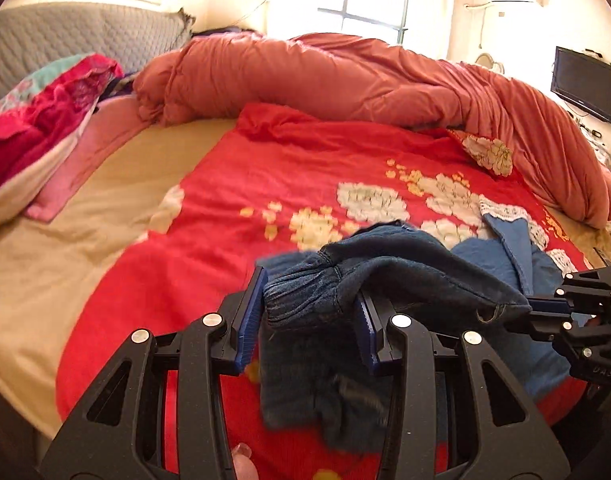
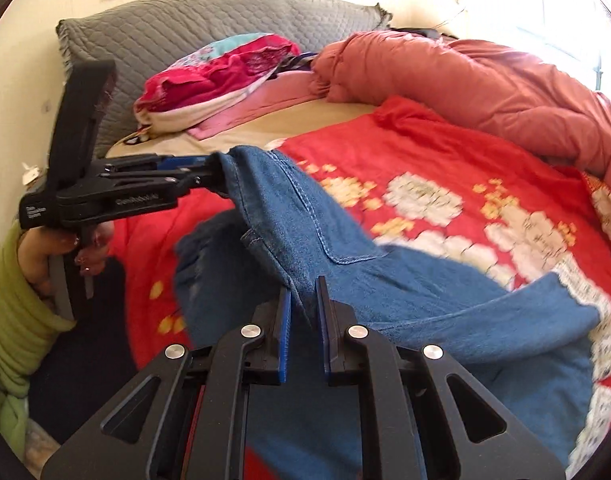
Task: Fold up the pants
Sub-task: 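Lift the waistband with both tools and fold it over toward the lace hems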
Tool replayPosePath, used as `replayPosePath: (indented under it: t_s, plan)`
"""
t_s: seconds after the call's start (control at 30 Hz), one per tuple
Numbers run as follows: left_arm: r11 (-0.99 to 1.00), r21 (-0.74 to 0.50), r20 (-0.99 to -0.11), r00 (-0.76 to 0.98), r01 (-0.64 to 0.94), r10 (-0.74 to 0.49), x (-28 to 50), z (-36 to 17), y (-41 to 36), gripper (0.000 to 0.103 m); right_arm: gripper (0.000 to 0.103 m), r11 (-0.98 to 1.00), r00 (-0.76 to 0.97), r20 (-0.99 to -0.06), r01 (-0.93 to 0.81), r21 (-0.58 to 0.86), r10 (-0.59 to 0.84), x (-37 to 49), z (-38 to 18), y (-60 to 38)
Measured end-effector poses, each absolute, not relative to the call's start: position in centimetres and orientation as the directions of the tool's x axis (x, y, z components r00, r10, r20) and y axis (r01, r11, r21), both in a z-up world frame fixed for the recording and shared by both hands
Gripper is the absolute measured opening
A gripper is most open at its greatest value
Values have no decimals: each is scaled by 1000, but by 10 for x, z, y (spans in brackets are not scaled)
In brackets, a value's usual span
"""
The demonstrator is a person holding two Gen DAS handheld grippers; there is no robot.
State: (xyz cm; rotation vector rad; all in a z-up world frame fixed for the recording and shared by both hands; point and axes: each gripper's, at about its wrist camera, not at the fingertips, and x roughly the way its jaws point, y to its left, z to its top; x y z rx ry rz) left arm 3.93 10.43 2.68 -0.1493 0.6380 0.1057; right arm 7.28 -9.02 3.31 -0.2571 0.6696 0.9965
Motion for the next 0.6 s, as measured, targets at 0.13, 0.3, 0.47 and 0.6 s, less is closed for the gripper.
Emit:
replayPosePath:
  t_s: [0.13,0.3,0.47,0.6]
  plan:
    - [977,-132,-643,765,-168,45,29,15,108,33,10,487,305,-646,-865,120,700,56,25,-86]
    - [965,-146,-694,717,-216,56,20,2,114,33,11,424,233,-667,-895,138,708,42,16,-76]
    - [955,-180,-721,692,-236,36,2,-4,121,36,13,379,172,-716,-915,138,676,32,3,-67]
    - [949,-180,-732,680,-259,46,-14,0,121,39,15,369,152,-720,-917,154,677,29,1,-67]
